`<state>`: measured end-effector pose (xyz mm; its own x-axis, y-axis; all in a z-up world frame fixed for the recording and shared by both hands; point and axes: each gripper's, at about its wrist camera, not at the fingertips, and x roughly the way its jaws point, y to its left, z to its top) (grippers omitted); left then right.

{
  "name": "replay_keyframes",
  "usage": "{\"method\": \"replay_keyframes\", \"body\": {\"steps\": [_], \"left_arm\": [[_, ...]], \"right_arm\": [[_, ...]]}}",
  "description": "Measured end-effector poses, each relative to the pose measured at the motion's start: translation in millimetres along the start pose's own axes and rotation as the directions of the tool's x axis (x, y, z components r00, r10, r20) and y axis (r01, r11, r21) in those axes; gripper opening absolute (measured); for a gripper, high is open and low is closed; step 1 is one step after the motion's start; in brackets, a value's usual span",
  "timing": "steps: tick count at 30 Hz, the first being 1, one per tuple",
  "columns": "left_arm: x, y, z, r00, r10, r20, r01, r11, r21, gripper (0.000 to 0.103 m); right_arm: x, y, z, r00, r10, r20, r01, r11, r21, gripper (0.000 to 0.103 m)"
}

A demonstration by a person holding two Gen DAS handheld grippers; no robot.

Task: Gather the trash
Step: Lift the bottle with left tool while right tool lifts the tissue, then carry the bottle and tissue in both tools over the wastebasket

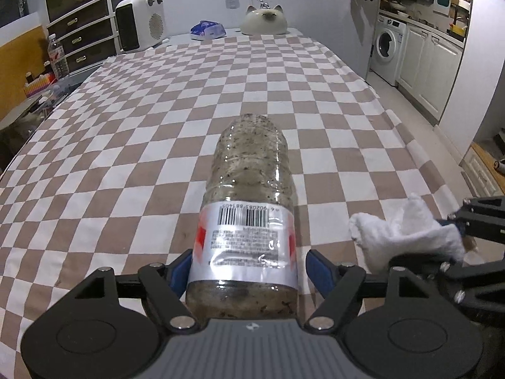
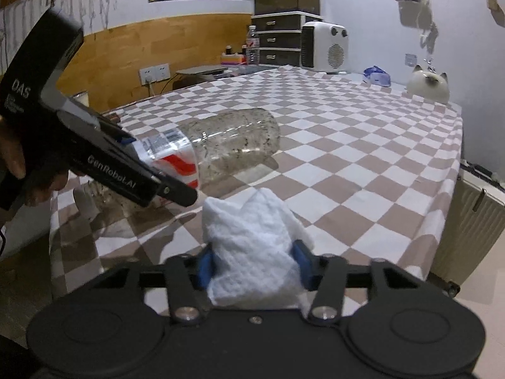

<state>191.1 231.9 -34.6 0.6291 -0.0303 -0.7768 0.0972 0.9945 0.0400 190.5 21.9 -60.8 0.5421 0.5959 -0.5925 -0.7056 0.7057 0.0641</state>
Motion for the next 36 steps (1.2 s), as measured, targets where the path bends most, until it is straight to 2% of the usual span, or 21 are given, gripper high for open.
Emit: {"method": "replay_keyframes", "body": {"steps": [1,2,4,12,14,20,21,23,25,28,36], "left_arm": [[-1,1,1,1.000,0.002,0.003,-0.002,1.000,-0.002,0.076],[-2,1,2,1.000,0.007,0.005,-0.007,1.000,-0.004,0.076],[-2,2,4,1.000,0.016,0.005,-0.016,1.000,-0.003,0.076],[0,2,7,0.996,0.036,-0.087,-0.028,0.995,0.094,0.072],[0,3,11,0.993,0.026,-0.115,-0.015,0.995,0.100,0.068],[8,1,23,0.982,0.030,-0.184,-0.009,0.993,0.114,0.068],[9,2,24,0.982,0.028,-0.188,-0.007,0.994,0.108,0.063],[9,2,24,0.985,0.017,-0.173,-0.002,0.996,0.090,0.062],[4,4,20,0.992,-0.016,-0.125,0.023,0.999,0.049,0.061],[-5,-1,14,0.998,-0.007,-0.062,0.008,1.000,0.021,0.061],[-31,-22,4,0.999,-0.033,0.032,0.034,0.998,-0.050,0.061]], "right_arm": [[-2,-3,0,1.000,-0.001,0.000,0.001,1.000,0.018,0.031],[-3,-5,1,1.000,0.002,0.000,-0.002,0.999,0.036,0.028],[-6,-7,1,1.000,0.016,0.001,-0.016,0.999,0.051,0.025],[-13,-4,-3,1.000,0.021,0.001,-0.021,0.999,0.042,0.023],[-14,-4,-3,1.000,0.025,0.000,-0.025,0.999,0.044,0.023],[-13,-6,-3,0.999,0.032,-0.002,-0.032,0.998,0.059,0.023],[-13,-6,-4,0.999,0.033,-0.002,-0.032,0.998,0.060,0.022],[-13,-7,-4,0.999,0.035,-0.001,-0.035,0.997,0.066,0.021],[-13,-9,-4,0.999,0.037,0.002,-0.037,0.996,0.079,0.020],[-18,-12,-4,0.999,0.034,0.016,-0.036,0.995,0.098,0.018],[-50,-22,-3,0.996,-0.004,0.093,-0.008,0.992,0.130,0.018]]}}
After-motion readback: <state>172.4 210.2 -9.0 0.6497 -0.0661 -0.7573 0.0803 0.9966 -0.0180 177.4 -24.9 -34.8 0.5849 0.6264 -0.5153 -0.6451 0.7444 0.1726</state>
